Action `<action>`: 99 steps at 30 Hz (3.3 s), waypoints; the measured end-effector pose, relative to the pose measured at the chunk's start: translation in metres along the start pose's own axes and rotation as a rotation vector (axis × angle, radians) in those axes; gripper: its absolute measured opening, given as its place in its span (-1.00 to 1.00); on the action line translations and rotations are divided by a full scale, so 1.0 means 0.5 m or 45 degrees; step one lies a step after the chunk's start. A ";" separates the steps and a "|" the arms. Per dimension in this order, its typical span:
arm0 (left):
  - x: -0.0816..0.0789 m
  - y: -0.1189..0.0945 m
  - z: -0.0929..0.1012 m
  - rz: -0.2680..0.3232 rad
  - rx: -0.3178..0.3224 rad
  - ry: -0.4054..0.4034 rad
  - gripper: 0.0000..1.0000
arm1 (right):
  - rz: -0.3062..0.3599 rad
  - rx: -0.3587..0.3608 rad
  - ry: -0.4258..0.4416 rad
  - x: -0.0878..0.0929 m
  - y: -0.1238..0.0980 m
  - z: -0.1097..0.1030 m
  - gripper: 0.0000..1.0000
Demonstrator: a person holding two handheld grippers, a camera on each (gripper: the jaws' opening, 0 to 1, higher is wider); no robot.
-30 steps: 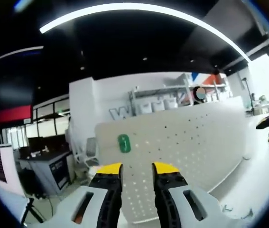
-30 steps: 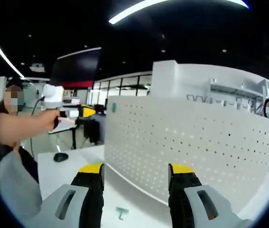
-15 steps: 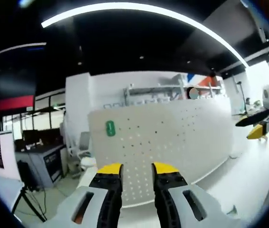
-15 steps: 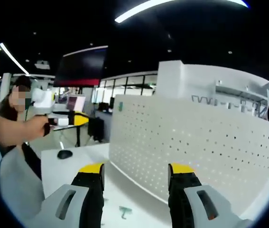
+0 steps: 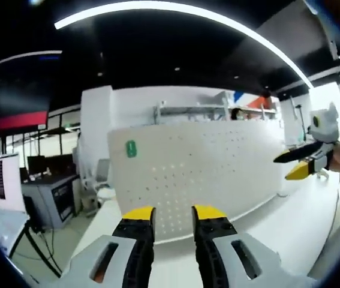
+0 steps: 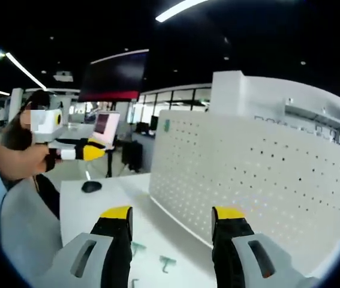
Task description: Insert the hook assembly into the mounting plate slot until the hook locks in place.
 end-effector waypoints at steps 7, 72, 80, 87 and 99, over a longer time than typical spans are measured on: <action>0.009 -0.014 0.008 -0.021 0.024 -0.003 -0.47 | -0.021 -0.023 -0.010 0.009 0.008 0.001 0.04; 0.088 -0.082 0.066 -0.121 0.399 -0.088 0.07 | -0.401 -0.636 -0.244 0.214 0.253 -0.148 -0.57; 0.091 -0.082 0.063 -0.113 0.397 -0.098 0.05 | -0.493 -0.688 -0.306 0.250 0.273 -0.160 -0.74; 0.092 -0.082 0.061 -0.115 0.391 -0.104 0.03 | -0.535 -0.726 -0.366 0.267 0.286 -0.165 -0.83; 0.092 -0.082 0.066 -0.123 0.405 -0.105 0.00 | -0.598 -0.780 -0.461 0.294 0.299 -0.165 -0.87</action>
Point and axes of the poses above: the point that each gripper's makers call its tool centre point, and the gripper's own axes: y roughly forward along the fingers, z roughly to its right, x roughly out of its underside, the point moved 7 cm from there along -y, roughly backward along the fingers, and after that the axes turned 3 degrees about x, right-handed, at the moved point
